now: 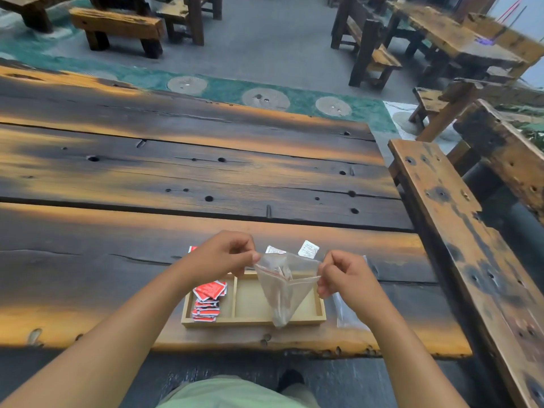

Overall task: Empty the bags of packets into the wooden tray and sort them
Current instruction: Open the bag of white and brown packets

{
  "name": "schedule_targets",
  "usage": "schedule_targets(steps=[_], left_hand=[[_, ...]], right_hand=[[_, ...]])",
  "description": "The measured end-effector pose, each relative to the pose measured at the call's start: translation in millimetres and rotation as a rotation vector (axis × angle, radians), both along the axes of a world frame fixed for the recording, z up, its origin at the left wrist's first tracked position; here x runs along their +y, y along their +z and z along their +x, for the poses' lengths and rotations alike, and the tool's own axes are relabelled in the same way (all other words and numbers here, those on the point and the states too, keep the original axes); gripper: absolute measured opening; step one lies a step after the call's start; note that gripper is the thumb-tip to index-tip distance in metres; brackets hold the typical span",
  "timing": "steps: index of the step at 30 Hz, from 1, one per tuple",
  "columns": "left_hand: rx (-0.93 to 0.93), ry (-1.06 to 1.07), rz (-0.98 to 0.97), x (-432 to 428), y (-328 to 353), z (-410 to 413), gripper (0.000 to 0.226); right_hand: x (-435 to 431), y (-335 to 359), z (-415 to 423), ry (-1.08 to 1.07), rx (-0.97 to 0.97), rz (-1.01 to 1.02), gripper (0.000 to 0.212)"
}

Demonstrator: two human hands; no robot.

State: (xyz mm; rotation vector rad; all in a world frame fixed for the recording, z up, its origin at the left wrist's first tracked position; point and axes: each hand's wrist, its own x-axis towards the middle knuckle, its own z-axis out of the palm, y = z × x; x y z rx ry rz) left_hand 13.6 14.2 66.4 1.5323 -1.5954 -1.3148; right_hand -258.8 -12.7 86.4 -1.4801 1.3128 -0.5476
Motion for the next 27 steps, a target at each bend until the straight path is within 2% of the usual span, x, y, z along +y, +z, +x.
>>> schedule_targets(steps=[4,6,7,10,14,21,25,27], left_hand=[[-0.086,0.05,-0.041,16,-8,-16,0.043],[-0.031,0.054,0.014,25,-13,-25,0.035],[-0.013,0.026,0.052,29,-13,-32,0.04],[0.0,-0.065,0.08,34,-4,-50,0.082],[0.114,-0.088,-0.004,24,20,-69,0.11],[0.278,-0.02,-0.224,29,58,-89,0.117],[0.264,-0.047,-0.382,35,61,-97,0.134],[0.266,-0.016,-0.44,35,62,-103,0.133]], right_hand=[[3,13,3,-0.041,-0.066,0.007,0.021],[4,17,1,-0.063,-0.104,0.007,0.021],[5,21,0,-0.075,-0.12,0.006,0.021],[6,35,-3,-0.074,-0.17,0.006,0.023],[3,61,-7,-0.021,-0.248,0.014,0.032],[8,91,-8,0.043,-0.598,0.045,0.018],[12,99,-3,0.03,-0.741,0.053,0.017],[13,103,-3,0.036,-0.789,0.053,0.018]])
